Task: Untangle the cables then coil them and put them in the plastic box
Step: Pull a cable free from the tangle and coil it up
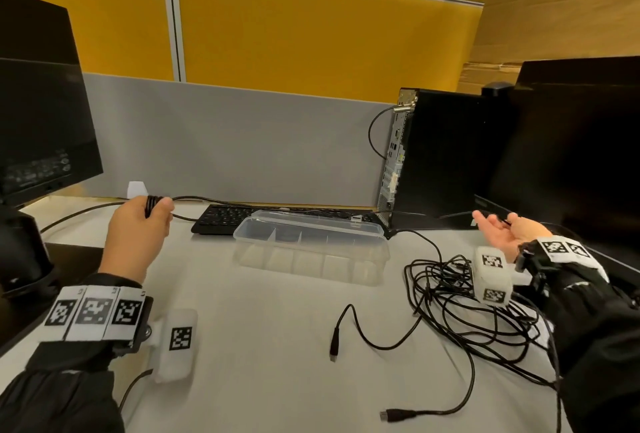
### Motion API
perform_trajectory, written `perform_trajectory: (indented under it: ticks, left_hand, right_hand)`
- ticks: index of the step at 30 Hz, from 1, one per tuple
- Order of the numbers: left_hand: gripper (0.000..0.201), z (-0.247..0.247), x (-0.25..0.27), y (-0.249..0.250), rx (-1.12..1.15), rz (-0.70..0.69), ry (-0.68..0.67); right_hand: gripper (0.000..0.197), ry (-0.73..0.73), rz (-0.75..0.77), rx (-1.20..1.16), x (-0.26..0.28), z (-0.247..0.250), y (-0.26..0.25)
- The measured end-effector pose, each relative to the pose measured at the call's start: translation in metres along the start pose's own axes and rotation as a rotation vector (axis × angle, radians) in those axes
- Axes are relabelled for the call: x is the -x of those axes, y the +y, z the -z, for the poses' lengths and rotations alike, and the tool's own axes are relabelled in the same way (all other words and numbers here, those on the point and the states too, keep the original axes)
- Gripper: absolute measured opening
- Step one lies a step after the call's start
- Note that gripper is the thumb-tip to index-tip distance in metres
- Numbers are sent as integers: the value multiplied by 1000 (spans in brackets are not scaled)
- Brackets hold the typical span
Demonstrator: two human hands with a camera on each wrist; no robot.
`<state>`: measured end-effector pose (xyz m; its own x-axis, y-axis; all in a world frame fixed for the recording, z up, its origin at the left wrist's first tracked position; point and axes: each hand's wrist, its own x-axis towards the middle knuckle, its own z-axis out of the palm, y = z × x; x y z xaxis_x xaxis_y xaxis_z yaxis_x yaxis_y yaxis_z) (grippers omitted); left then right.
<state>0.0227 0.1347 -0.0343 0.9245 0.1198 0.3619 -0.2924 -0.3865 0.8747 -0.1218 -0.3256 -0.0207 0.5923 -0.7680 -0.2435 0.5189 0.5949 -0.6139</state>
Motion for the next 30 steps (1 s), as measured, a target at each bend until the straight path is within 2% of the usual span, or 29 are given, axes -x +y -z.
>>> perform_trajectory:
  ticks: [2,4,5,7,8,10,11,12,13,14,16,18,20,22,26,27,28,30]
  left_hand:
    - [27,-1,2,3,87,-30,-52]
    - [30,-4,5,6,163,-60,-105]
    - [31,-7,7,8,196,-77,-129]
    - [31,-12,11,11,255,-115,-171]
    - [31,-14,14,13,275,-132,-190]
    - [30,-18,18,15,294,-169,-208]
    - [30,-20,19,17,295,-184,-206]
    - [30,-21,20,18,291,-195,-201]
    - [31,-22,21,19,286,-201,-195]
    - [31,-23,22,20,286,-202,-189]
    - [31,-25,24,19,290,-188,-180]
    - [31,-26,25,17,284,-161,-177]
    - [31,-27,24,14,291,-145,-176]
    - [29,-27,23,13,304,-136,-165]
    - [28,-23,19,11,334,-113,-143]
    - [28,-21,18,13,349,-100,-159]
    - [28,-20,18,15,379,-89,-195]
    - [30,-15,22,21,482,-85,-325]
  right_hand:
    - [40,-10,-106,78,17,3,-1]
    - [35,-37,-179,282,35,11,-3]
    - [36,-60,-213,479,42,16,-4]
    - [37,-99,-214,1058,51,26,-4]
    - [37,-114,-171,1349,54,28,-5]
    - [41,-104,14,1849,53,34,-10]
    - [44,-90,145,2061,56,30,-13]
    - [45,-86,195,2167,63,23,-11]
    - [45,-159,192,2187,73,14,-6]
    - [43,-292,169,2151,85,5,1]
    - [40,-615,234,2084,115,-15,25]
    - [37,-942,318,2186,133,-31,55]
    - [38,-1099,288,2363,131,-38,84]
    - [32,-1138,245,2413,120,-41,104]
    - [13,-1121,58,2208,105,-46,110]
    - [9,-1091,106,2187,104,-48,108]
    - [7,-1047,221,2172,105,-50,105]
    - [7,-953,570,2080,107,-54,99]
